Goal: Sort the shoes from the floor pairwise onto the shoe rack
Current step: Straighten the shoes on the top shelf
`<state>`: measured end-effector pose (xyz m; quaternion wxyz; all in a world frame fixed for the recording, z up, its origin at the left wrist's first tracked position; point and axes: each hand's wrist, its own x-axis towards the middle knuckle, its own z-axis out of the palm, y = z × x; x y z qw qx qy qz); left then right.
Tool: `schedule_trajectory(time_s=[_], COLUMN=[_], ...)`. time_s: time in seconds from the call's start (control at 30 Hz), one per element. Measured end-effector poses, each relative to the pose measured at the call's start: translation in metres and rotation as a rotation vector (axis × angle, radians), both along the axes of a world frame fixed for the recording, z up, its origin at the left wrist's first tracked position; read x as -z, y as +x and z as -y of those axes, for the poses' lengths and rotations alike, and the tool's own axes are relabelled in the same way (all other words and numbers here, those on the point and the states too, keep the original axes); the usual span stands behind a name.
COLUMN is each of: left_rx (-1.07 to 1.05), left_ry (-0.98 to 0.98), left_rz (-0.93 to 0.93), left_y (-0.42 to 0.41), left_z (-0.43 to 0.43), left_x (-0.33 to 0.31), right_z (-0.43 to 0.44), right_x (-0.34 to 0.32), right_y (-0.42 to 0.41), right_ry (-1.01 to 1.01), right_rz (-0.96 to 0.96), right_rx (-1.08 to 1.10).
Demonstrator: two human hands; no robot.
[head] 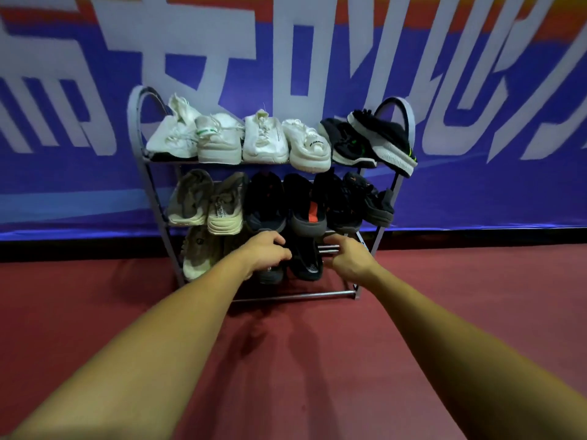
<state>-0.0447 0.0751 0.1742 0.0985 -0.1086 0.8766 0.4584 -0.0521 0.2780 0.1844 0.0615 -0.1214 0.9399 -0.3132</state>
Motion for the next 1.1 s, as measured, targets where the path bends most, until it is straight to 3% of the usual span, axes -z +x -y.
schedule_trajectory(time_s=[0.3,0.5,0.77,0.83,1.0,1.1], left_rx=[-0.123,-0.240,-0.430,-0.442,-0.584,-0.525], left_ry=[-0.291,-0.295,-0.228,-0.137,0.384,0.440], left_rz=[-0.304,-0.326,-0.431,-0.415,-0.377,-0.399], left_y=[0.047,0.055,0.038,0.026,-0.003,-0.013], left_z=[0.048,0.054,0.064,0.071,0.092,0.093], left_x=[-0.077,-0.091,-0.110,-0.107,-0.117,-0.118], right_z=[0.044,0.062,0.115,0.135,0.163,0.166], right_x=[-0.093,-0.111,-0.125,-0.117,-0.101,-0.106], right_y=[0.019,0.015,-0.007,-0.016,-0.036,-0.040], right_ry=[0.068,0.026,-0.197,-0.181,-0.144,-0.158], right_rz=[-0.162,-0.211,-0.207,-0.150,-0.091,-0.144], right_rx=[-0.089,-0.171,-0.249,-0.275,-0.249,-0.226])
